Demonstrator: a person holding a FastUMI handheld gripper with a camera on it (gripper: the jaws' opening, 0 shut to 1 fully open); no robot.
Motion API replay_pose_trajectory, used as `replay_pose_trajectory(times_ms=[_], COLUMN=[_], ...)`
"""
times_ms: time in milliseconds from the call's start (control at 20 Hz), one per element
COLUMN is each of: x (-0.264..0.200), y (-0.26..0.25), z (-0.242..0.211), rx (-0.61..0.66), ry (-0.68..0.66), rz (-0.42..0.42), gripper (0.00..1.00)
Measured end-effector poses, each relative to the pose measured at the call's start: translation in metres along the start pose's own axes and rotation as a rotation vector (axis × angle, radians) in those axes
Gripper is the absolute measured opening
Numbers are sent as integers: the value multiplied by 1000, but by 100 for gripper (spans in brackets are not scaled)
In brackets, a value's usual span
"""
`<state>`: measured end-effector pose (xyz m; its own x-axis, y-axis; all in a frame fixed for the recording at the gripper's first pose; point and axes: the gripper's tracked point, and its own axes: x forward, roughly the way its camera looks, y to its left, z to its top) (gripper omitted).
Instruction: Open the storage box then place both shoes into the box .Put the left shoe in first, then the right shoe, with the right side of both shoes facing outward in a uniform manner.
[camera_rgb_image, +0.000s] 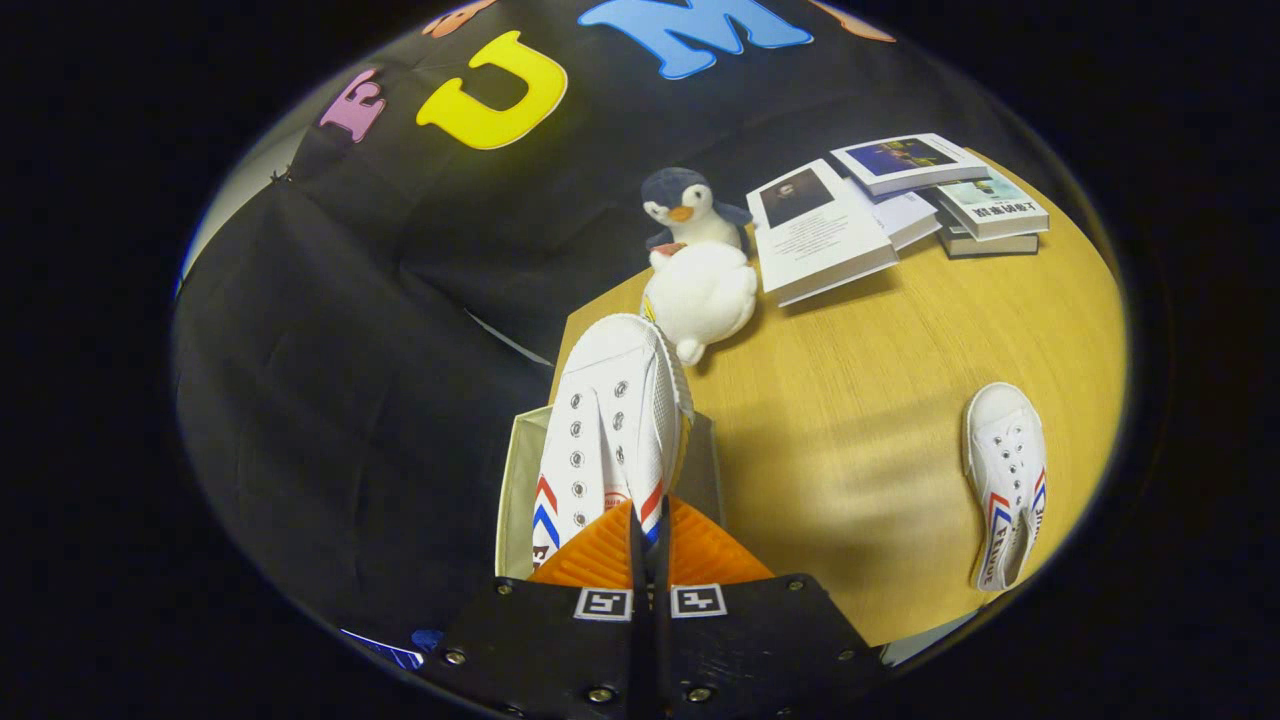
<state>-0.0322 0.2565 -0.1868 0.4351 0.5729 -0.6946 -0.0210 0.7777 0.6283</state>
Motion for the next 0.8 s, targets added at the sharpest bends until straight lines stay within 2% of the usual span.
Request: replay_pose_trajectory(times_ms=[500, 800], x=[61, 99], y=[71, 80], z=[-27, -50], rx=[-78, -128], ry=[60, 107], rz=[28, -21], gripper=[0, 0])
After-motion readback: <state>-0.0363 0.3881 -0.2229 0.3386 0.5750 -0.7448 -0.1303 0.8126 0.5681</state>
